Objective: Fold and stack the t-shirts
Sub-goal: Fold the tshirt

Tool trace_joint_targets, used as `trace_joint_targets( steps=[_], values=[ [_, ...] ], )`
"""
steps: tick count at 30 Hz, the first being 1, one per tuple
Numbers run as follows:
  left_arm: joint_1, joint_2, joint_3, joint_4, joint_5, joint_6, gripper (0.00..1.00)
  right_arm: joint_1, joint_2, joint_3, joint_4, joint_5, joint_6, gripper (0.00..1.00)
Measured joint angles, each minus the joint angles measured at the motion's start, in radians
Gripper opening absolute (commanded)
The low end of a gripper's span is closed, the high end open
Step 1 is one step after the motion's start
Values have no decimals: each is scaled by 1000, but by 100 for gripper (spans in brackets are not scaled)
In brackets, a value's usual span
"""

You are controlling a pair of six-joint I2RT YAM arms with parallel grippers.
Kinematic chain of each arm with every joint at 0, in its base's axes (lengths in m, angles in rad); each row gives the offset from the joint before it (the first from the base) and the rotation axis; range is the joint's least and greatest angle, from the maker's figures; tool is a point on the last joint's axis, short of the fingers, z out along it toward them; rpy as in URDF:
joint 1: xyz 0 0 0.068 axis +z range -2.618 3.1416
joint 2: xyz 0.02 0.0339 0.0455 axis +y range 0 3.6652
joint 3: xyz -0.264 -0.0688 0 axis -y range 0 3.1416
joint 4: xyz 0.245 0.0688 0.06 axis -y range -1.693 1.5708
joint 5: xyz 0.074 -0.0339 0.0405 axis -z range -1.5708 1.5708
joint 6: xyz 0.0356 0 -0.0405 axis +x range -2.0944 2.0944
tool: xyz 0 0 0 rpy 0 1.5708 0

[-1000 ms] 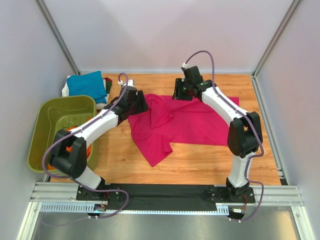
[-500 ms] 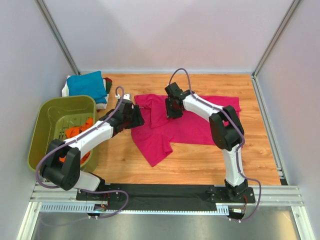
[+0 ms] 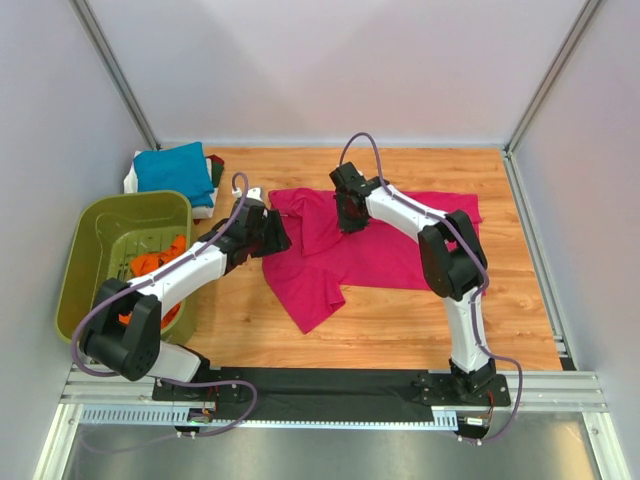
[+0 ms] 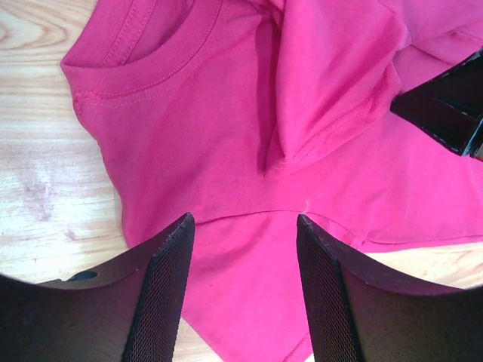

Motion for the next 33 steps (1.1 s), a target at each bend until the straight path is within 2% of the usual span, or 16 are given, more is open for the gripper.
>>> trace_joint_targets(
  steps=[5,8,9,16,24,33],
  values=[
    [0,0,0,7,14,0,63,0,16,34,9,4,-8,16],
    [0,0,0,14,26,0,61,0,22,34,14,1,-12,2],
    [0,0,-1,16,30,-1,61,0,26,34,16,-3,-14,0],
    [0,25,-11,47,63,-9,59,-1,19,24,28,21,-14,0],
    [-5,103,-11,117,119,-42,59,-46,-122,-38,35,38,12,0],
    [-69,245,33,186,164,-86,56,-79,-151,-81,45,31,46,0]
  ],
)
